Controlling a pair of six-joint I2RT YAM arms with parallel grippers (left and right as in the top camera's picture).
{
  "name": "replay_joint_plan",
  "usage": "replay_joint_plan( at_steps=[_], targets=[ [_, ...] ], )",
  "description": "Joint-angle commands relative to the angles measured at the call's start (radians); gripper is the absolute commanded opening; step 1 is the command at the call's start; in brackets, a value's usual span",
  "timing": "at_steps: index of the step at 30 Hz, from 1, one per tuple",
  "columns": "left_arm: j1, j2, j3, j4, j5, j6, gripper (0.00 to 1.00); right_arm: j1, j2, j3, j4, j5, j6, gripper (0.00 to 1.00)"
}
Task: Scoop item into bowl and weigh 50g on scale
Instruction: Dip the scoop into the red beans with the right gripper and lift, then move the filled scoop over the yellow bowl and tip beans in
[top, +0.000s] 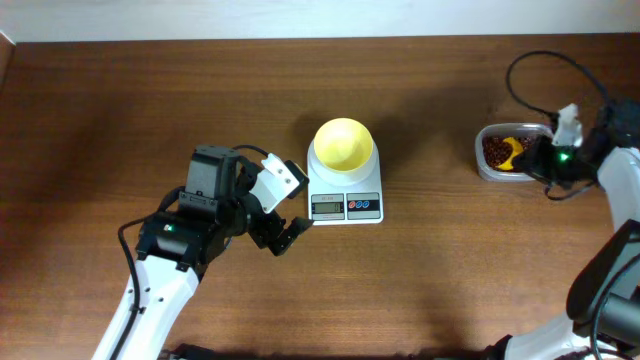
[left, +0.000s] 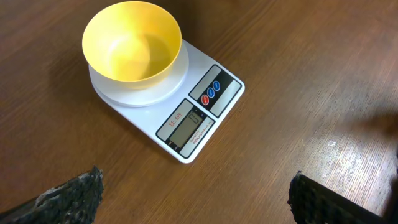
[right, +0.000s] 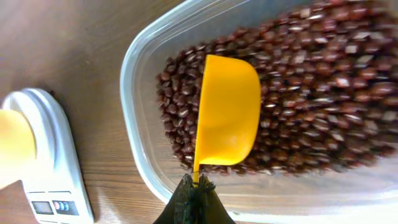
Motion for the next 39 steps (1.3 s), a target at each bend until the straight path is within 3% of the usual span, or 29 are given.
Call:
replay_joint_plan(
  at_steps=[1, 8, 25, 34, 39],
  targets=[
    [0.003, 0.002, -0.01, 0.001, 0.018, -0.01, 0.99, -0.051, 0.012, -0.005, -0.007, -0.066, 0.004, 0.04],
    [0.003, 0.002, -0.01, 0.002, 0.018, -0.01, 0.99, -0.117, 0.05, -0.009, -0.005, -0.272, 0.003, 0.04],
    [0.003, 0.002, -0.01, 0.002, 0.018, -0.01, 0.99, -0.219, 0.05, -0.009, -0.035, -0.556, 0.003, 0.04],
    [0.003, 0.002, -0.01, 0.002, 0.018, -0.01, 0.99, -0.219, 0.05, -0.009, -0.04, -0.782, 0.004, 0.04],
    [0.003, 0.002, -0.01, 0.002, 0.018, -0.009, 0.99, -0.156, 0.05, -0.009, -0.05, -0.795, 0.003, 0.04]
  ],
)
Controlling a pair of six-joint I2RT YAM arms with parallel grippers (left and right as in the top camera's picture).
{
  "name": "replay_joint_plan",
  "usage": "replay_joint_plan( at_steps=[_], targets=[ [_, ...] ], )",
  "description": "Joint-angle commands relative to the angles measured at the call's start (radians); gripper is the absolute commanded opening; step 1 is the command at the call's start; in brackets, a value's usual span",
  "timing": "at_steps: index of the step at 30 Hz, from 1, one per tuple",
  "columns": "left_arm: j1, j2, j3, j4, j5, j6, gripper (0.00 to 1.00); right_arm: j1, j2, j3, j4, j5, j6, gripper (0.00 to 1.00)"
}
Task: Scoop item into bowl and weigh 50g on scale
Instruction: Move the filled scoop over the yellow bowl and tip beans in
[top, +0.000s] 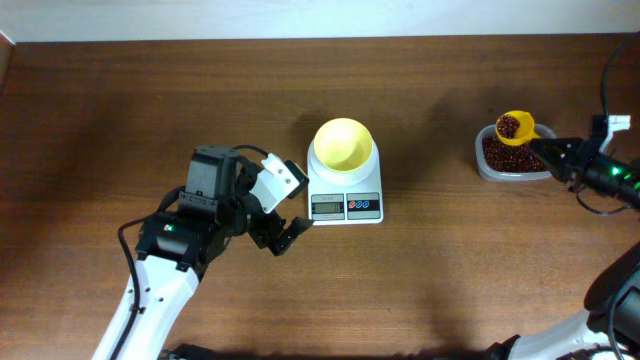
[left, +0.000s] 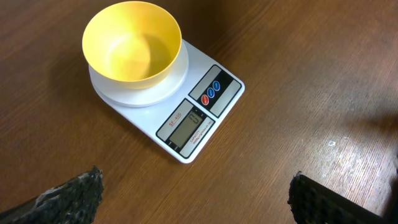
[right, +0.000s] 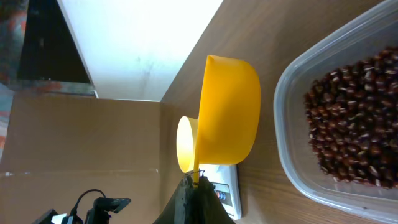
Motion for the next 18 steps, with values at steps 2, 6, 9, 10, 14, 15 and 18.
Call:
replay_joint_plan(
  at_steps=[2, 6, 9, 10, 14, 15, 18],
  targets=[
    [0.003, 0.002, -0.01, 0.002, 0.018, -0.01, 0.99, 0.092, 0.008, -0.004, -0.001, -0.049, -0.008, 0.04],
    [0.003, 0.002, -0.01, 0.002, 0.018, -0.009, 0.99, 0.209, 0.008, -0.004, 0.012, -0.049, -0.008, 0.04],
    [0.003, 0.002, -0.01, 0.002, 0.018, -0.01, 0.99, 0.307, 0.008, -0.004, 0.032, -0.049, -0.007, 0.04],
    [0.003, 0.002, -0.01, 0.002, 0.018, -0.01, 0.99, 0.322, 0.008, -0.004, 0.036, -0.049, -0.007, 0.04],
    [0.003, 0.002, -0.01, 0.001, 0.018, -0.01, 0.99, 0.431, 0.008, -0.004, 0.113, -0.048, 0.071, 0.04],
    [0.003, 0.002, -0.01, 0.002, 0.018, -0.01, 0.99, 0.451, 0.008, -0.004, 0.145, -0.048, 0.1, 0.04],
    [0.003, 0.002, -0.01, 0.001, 0.018, -0.01, 0.99, 0.514, 0.008, -0.004, 0.243, -0.037, 0.188, 0.04]
  ],
)
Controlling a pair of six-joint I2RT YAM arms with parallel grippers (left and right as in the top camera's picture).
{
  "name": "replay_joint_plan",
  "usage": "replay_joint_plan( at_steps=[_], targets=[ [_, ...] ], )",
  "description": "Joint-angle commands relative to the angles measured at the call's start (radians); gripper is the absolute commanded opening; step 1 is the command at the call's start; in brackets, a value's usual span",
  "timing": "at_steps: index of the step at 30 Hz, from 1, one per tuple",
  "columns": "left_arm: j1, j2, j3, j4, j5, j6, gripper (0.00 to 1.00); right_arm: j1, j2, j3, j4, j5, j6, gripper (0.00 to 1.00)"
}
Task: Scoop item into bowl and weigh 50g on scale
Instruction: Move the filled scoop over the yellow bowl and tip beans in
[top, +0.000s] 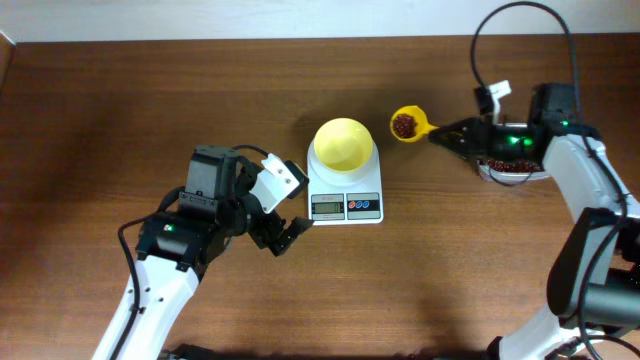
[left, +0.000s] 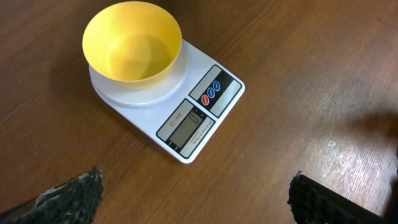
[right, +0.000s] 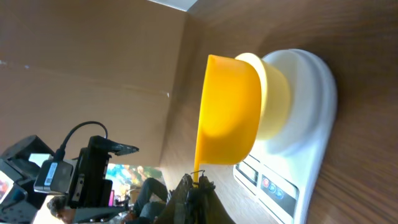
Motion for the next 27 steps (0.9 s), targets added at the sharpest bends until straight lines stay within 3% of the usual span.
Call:
replay_joint_plan(
  at_steps=[1, 12, 22, 27],
  targets=[
    [0.003, 0.002, -0.01, 0.002, 0.018, -0.009, 0.99, 0.084, 0.008, 0.0, 0.101, 0.006, 0.139, 0.04],
    [0.003, 0.002, -0.01, 0.002, 0.018, -0.01, 0.99, 0.272, 0.008, 0.0, 0.233, 0.243, 0.163, 0.04],
    [0.003, 0.002, -0.01, 0.002, 0.018, -0.01, 0.99, 0.293, 0.008, 0.0, 0.252, 0.258, -0.256, 0.04],
    [0.003, 0.002, -0.01, 0.002, 0.018, -0.01, 0.99, 0.293, 0.008, 0.0, 0.27, 0.373, -0.355, 0.04]
  ],
)
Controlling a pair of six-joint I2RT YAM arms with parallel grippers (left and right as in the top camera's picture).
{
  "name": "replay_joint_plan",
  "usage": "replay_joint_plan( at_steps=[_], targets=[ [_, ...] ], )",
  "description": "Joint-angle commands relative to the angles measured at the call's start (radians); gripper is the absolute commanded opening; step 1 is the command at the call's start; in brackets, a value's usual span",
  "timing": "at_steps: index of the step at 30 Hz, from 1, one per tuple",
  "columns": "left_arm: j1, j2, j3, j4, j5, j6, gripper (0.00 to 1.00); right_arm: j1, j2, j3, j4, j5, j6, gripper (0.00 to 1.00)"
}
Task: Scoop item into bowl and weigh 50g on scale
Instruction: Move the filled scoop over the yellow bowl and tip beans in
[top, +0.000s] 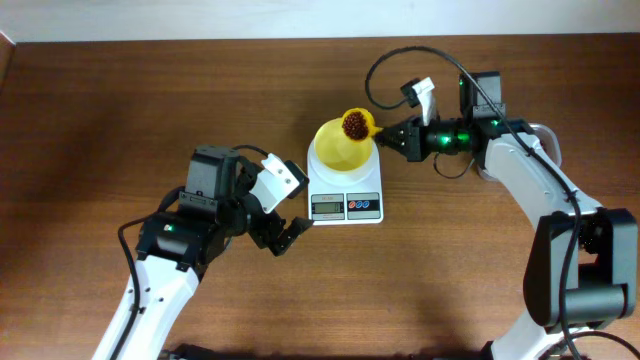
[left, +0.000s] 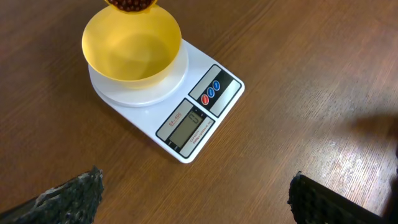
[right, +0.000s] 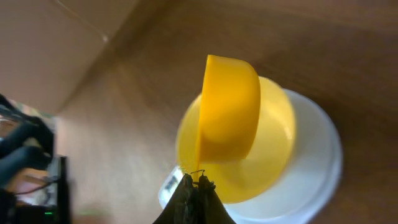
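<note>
A yellow bowl (top: 338, 148) stands on the round plate of a white kitchen scale (top: 345, 196) at the table's middle. A yellow scoop (top: 356, 123) filled with dark red beans hangs over the bowl's far right rim; in the left wrist view its bean-filled edge (left: 130, 5) shows at the top. My right gripper (top: 393, 136) is shut on the scoop's handle, and the right wrist view shows the scoop's cup (right: 229, 115) above the bowl (right: 273, 155). My left gripper (top: 285, 215) stands open on the near left of the scale, its fingertips (left: 74, 193) apart with nothing between them.
The scale's display and buttons (left: 200, 109) face the near edge. The bean container is out of view behind the right arm (top: 520, 165). Bare brown wood surrounds the scale.
My right gripper has carried the loaded scoop from just right of the bowl to above the bowl's far right rim. The left arm has not moved.
First the scoop lay among the beans in the clear container at the far right. Then it was held above the container, full of beans. Then it hung between container and scale, and now it is over the bowl. The left gripper stayed open throughout.
</note>
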Motion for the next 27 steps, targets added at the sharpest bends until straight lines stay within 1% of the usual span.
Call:
replay_joint_plan(
  at_steps=[1, 4, 8, 12, 13, 15, 18, 21, 27],
  targets=[
    [0.003, 0.002, -0.01, 0.002, 0.018, -0.01, 0.99, 0.01, 0.008, 0.001, 0.007, 0.05, -0.138, 0.04],
    [0.003, 0.002, -0.01, 0.002, 0.018, -0.009, 0.99, 0.03, 0.008, 0.001, 0.007, 0.05, -0.245, 0.04],
    [0.003, 0.002, -0.01, 0.001, 0.018, -0.01, 0.99, 0.064, 0.008, 0.001, 0.007, 0.055, -0.342, 0.04],
    [0.003, 0.002, -0.01, 0.002, 0.018, -0.009, 0.99, 0.077, 0.008, 0.001, 0.006, 0.161, -0.356, 0.04],
    [0.003, 0.002, -0.01, 0.002, 0.018, -0.01, 0.99, 0.077, 0.008, 0.001, 0.006, 0.163, -0.381, 0.04],
    [0.003, 0.002, -0.01, 0.002, 0.018, -0.01, 0.99, 0.077, 0.008, 0.001, 0.006, 0.165, -0.466, 0.04],
    [0.003, 0.002, -0.01, 0.001, 0.018, -0.01, 0.99, 0.077, 0.008, 0.001, -0.002, 0.165, -0.555, 0.04],
    [0.003, 0.002, -0.01, 0.001, 0.018, -0.01, 0.99, 0.077, 0.008, 0.001, -0.012, 0.165, -0.733, 0.04],
    [0.003, 0.002, -0.01, 0.002, 0.018, -0.01, 0.99, 0.077, 0.008, 0.001, -0.004, 0.175, -0.888, 0.04]
  ],
)
